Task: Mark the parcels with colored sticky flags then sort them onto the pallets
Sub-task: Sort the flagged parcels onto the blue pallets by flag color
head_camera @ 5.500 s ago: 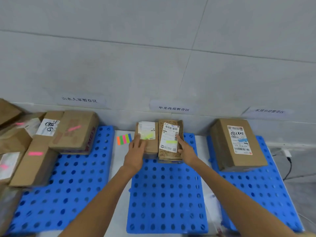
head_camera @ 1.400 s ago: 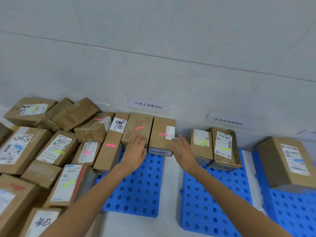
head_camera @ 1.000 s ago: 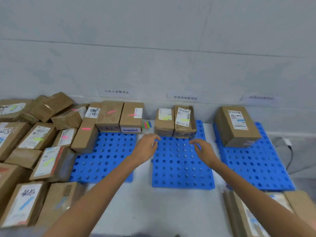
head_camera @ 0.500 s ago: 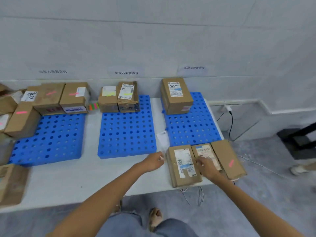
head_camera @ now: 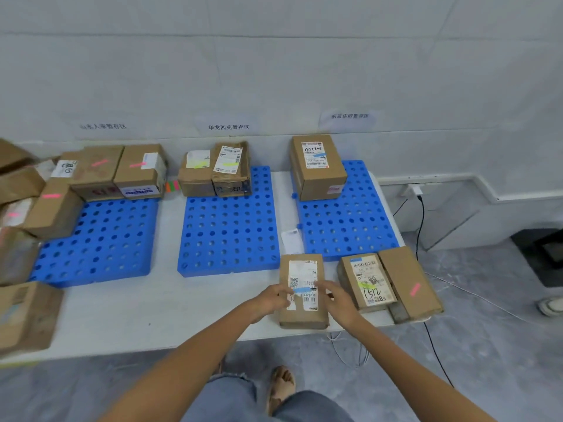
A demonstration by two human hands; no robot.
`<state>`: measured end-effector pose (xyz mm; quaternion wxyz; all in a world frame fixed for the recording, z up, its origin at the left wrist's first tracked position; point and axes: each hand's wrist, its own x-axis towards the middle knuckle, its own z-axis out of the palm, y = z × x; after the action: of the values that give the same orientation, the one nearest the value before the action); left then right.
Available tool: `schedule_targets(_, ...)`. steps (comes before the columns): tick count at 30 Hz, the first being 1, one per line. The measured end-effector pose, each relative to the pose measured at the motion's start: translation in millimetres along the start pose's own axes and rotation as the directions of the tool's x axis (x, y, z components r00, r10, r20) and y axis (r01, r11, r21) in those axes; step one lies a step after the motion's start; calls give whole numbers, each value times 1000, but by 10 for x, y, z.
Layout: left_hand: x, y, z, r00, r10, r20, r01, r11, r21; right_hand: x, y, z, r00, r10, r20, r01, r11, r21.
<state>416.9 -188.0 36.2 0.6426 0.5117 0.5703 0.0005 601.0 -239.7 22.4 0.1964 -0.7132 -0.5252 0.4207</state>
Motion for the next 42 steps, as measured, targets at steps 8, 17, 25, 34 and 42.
schedule_targets(8,-409,85,-972,965,191,-181,-219,963,-155,188,-867,-14,980,-166,-108,185,964,193)
schedule_targets(17,-619,70,-2187,891,316,-326,-378,914,-146,629,-1885,740,965,-186,-185,233,933,274)
schedule_targets(25,-534,-35,-2861,892,368,-264,-399,914,-71,880,-2348,1104,961,-120,-249,191,940,283)
schedule_targets(34,-342,812,-2555,777,600,-189,-597,798,78,915,-2334,255,873,-140,-468,294,915,276)
schedule_targets(42,98,2250,-1401,642,746,-177,-749,660,60,919,-1691,-1495,760,-133,-636,387,879,279)
